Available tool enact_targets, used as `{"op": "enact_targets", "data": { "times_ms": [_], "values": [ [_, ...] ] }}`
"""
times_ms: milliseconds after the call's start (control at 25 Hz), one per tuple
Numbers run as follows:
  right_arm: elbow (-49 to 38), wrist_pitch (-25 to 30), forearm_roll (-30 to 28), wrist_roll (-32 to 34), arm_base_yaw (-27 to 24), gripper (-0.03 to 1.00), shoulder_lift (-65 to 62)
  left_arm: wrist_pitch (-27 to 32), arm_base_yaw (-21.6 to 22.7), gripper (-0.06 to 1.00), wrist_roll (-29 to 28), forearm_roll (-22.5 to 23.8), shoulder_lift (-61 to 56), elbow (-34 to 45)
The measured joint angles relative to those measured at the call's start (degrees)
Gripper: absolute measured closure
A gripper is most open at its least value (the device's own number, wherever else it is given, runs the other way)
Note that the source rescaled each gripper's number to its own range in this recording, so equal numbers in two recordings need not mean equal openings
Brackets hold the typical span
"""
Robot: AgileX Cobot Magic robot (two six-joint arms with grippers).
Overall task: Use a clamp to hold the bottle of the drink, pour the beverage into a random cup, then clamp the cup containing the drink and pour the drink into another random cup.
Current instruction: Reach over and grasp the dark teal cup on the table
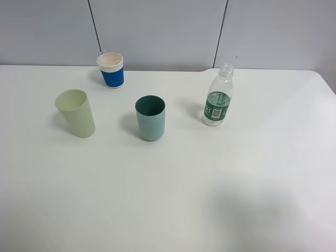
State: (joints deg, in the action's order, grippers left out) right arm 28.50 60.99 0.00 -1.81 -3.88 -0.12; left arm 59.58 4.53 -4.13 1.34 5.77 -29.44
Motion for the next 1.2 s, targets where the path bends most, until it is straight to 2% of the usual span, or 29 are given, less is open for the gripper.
{"op": "enact_targets", "data": {
  "times_ms": [160,400,920,1200],
  "values": [
    [0.00,0.00,0.00,0.00,0.00,-0.03,0.00,-3.42,-0.30,-0.06,0.00,0.00,4.01,-0.76],
    [0.00,0.00,0.00,0.00,0.00,-0.03,0.00,-7.51,-4.13,-0.06,0.00,0.66,10.78,-0.76],
    [0.00,0.00,0.00,0.00,0.00,-0.03,0.00,-7.97,-14.17,-0.06,0.00,9.17,21.91,-0.76],
    [0.00,0.00,0.00,0.00,0.00,-0.03,0.00,-8.84,-18.43,-0.06,-0.02,9.99,27.54,-0.76]
  ]
}}
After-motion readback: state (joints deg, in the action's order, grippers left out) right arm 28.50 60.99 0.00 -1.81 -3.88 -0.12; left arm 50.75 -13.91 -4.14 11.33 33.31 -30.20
